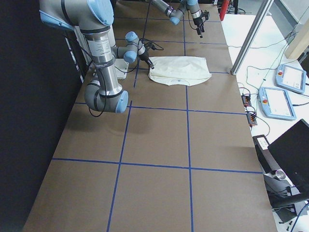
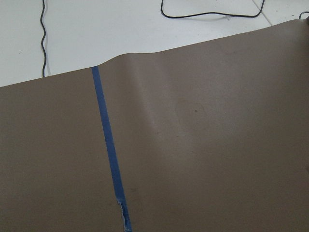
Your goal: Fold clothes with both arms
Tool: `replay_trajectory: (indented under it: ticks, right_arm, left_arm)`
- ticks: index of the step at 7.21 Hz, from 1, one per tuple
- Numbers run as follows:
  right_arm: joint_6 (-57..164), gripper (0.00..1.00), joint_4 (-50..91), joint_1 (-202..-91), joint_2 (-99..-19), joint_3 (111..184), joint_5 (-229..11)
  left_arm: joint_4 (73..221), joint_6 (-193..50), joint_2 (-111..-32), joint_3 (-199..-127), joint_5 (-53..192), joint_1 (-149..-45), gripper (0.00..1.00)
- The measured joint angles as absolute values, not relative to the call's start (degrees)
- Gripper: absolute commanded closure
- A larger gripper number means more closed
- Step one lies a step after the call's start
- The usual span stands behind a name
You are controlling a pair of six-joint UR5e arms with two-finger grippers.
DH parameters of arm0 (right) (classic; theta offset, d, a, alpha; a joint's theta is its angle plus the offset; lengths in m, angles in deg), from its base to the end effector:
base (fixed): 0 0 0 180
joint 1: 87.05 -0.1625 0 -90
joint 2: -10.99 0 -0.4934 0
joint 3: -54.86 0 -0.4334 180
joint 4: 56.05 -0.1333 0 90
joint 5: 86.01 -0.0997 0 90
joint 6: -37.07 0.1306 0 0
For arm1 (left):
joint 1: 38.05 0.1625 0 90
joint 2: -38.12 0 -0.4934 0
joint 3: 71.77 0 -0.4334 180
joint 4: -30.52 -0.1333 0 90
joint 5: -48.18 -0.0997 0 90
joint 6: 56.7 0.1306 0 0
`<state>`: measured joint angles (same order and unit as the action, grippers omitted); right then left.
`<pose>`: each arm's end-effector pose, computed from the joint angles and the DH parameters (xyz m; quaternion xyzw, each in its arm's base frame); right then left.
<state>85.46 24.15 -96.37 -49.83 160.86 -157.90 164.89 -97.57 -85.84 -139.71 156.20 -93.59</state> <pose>-0.6675 -0.2858 0.2754 0.3220 -0.3515 -0.1738 0.8617 0.4091 -0.7603 0.4684 0.2843 0.3939 0.0250 0.8737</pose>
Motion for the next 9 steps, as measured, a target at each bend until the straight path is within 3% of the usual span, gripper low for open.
replay_trajectory:
  ticks: [1,2,7,9]
  right_arm:
    - [85.3,0.95,24.2,-96.3,-49.8,160.8,-157.9]
    - [85.3,1.00,24.1,-96.3,-49.8,160.8,-157.9]
    - [89.6,1.00,23.8,-96.9,-49.9,161.7,-157.8]
    - [95.6,1.00,23.8,-97.3,-53.4,164.6,-158.0]
  left_arm:
    - [164.9,-97.6,-85.8,-139.7,156.2,-93.6,0.00]
    - [164.8,-97.6,-85.8,-139.7,156.2,-93.6,0.00]
    - [164.9,-97.7,-85.9,-139.8,156.2,-93.6,0.00]
    - [164.9,-97.7,-85.8,-140.0,156.2,-93.6,0.00]
